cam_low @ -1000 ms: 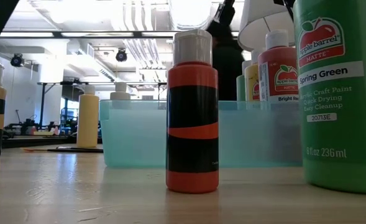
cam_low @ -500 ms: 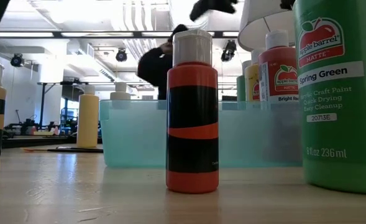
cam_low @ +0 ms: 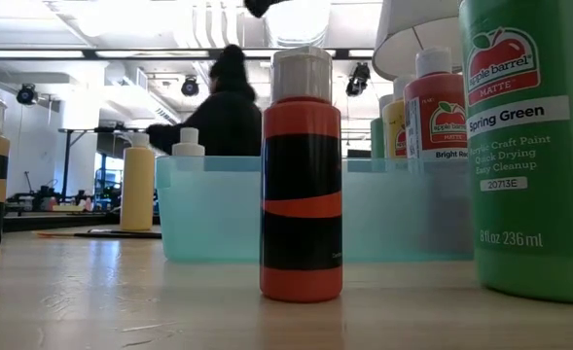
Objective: Pick & Place Paint Supplies
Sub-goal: Put the silver paintbrush into the yellow cup
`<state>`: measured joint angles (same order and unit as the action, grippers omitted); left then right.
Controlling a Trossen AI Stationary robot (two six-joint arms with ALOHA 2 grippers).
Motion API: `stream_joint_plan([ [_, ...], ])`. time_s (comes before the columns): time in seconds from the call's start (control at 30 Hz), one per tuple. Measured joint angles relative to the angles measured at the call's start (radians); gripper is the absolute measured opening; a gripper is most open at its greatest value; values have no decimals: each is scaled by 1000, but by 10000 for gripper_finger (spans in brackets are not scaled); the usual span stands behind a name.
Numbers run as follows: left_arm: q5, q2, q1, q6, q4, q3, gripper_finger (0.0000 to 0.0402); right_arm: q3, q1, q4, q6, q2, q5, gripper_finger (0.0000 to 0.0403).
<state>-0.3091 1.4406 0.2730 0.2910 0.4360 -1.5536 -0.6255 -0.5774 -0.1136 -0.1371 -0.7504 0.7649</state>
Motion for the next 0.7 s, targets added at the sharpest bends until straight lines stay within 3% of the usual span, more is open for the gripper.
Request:
stream_joint_plan([
  [0.1, -45, -101, 34, -30, -113, 131, 103, -1, -98, -2, 1, -25, 153, 11],
  [0.27, -29, -243, 69, -30, -313, 355, 103, -1, -278, 14, -78, -67, 367, 11],
  [0.47, -30, -349, 68, -30, -666, 565, 103, -1, -448, 134, -85, -160, 609, 11],
  [0.57, -27, -380, 68, -31, -777, 630, 105, -4, -513, 177, -70, -202, 689, 11],
  [0.7, -30, -408, 67, -31, -813, 665, 106, -33, -609, 187, -122, -216, 717, 11],
])
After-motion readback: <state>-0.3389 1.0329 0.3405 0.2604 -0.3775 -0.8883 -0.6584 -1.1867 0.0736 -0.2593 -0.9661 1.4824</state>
